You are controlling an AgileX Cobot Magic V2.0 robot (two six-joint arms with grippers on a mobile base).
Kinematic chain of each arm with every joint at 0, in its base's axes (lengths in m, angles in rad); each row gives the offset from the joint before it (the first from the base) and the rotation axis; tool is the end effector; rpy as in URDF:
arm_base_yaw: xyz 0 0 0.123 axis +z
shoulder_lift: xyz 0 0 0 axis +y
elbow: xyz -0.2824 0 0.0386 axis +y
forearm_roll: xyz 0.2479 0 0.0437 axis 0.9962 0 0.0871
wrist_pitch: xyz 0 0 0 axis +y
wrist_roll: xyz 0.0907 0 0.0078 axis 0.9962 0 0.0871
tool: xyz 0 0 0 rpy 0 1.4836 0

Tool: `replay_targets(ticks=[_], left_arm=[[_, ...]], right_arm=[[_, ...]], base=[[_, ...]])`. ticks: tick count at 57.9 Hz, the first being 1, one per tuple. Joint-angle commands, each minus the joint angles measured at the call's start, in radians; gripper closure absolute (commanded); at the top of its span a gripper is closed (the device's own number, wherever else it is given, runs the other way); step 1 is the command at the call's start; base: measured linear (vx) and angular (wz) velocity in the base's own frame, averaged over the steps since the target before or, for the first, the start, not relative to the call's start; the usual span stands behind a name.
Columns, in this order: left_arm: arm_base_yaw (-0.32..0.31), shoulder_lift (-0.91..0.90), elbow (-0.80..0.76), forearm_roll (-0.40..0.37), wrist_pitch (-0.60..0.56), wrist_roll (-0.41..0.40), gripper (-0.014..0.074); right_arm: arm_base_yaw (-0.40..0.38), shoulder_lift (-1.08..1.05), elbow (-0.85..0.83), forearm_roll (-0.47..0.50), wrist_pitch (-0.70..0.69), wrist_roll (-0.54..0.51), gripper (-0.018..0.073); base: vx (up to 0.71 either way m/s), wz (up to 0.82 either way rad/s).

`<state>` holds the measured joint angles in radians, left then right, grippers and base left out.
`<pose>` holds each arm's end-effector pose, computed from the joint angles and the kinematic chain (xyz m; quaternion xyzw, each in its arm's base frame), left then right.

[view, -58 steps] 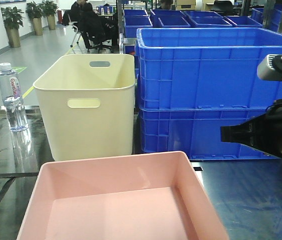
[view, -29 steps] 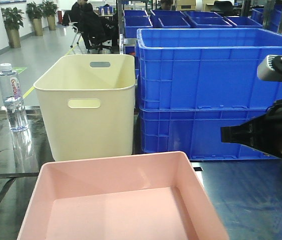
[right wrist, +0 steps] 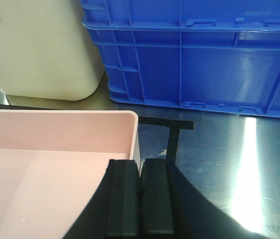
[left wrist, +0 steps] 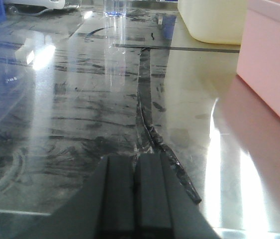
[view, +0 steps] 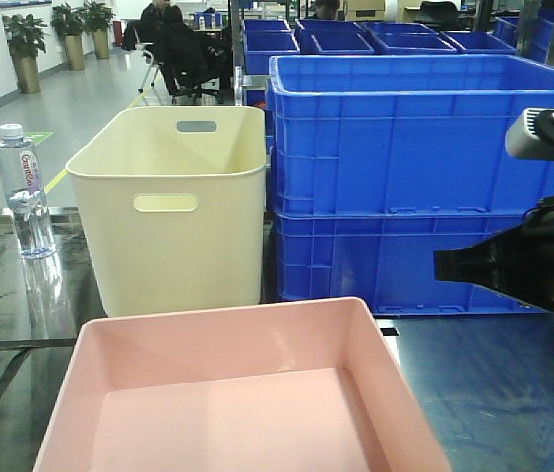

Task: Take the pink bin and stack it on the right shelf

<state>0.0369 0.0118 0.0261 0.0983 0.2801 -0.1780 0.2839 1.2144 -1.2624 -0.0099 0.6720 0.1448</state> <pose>0.0559 0.0045 0.1784 -0.0555 0.7814 -0.0039 0.6215 0.2510 0.0727 0.4100 -0.0623 0.8671 0.1006 0.4839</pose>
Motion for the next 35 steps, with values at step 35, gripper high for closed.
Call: replay_targets(ticks=[35], left_arm=[[0.001,0.020,0.014,0.002,-0.074,-0.008,0.0601]], right_arm=[[-0.267,-0.744,0.768,-0.140,-0.383,-0.044,0.0570]], base=[[0.00,0.00]])
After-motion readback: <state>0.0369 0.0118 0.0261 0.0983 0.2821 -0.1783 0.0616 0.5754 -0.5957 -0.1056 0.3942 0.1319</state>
